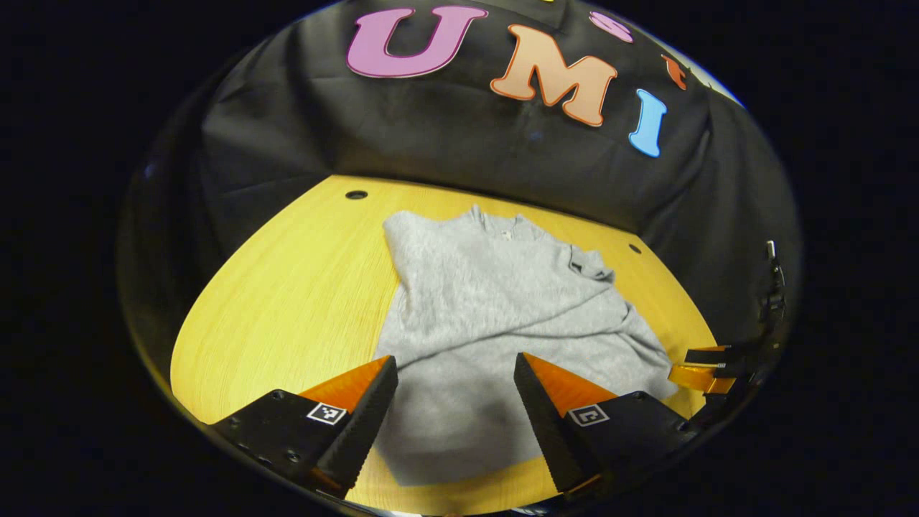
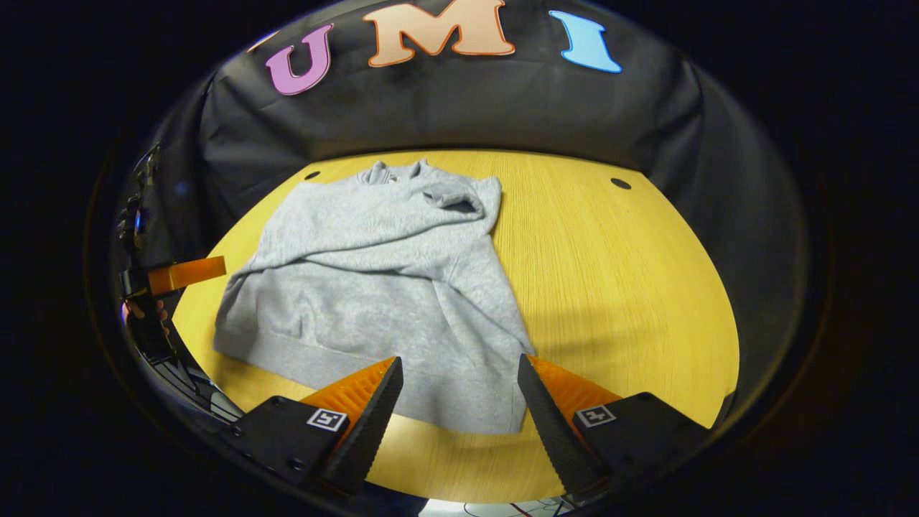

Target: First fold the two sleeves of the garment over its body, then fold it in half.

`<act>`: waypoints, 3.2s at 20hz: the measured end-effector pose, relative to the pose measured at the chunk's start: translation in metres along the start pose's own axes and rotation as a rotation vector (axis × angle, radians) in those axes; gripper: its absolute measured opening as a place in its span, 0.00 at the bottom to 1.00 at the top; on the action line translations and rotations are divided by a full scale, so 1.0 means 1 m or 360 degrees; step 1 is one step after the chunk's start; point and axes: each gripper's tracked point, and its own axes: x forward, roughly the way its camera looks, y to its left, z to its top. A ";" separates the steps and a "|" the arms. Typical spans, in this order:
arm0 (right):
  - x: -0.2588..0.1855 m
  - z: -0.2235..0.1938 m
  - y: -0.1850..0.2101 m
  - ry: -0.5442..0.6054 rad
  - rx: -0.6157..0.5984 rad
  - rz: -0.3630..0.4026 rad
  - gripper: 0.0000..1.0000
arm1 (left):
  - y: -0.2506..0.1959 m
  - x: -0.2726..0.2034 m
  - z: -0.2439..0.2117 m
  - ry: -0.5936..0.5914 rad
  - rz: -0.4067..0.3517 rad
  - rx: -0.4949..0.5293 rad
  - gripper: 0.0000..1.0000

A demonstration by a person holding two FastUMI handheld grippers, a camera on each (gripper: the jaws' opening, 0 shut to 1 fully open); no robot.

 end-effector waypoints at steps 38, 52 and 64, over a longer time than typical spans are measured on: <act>0.009 -0.044 0.015 0.0137 0.0027 -0.0052 0.08 | 0.011 -0.003 -0.088 0.0155 0.0114 -0.0047 0.03; 0.000 0.018 0.029 -0.0037 0.0180 0.0009 0.03 | -0.011 -0.004 -0.033 0.0065 0.0031 -0.0286 0.00; 0.047 0.148 0.030 -0.0285 0.0132 0.0077 0.03 | -0.013 0.056 0.090 -0.0177 -0.0026 -0.0314 0.00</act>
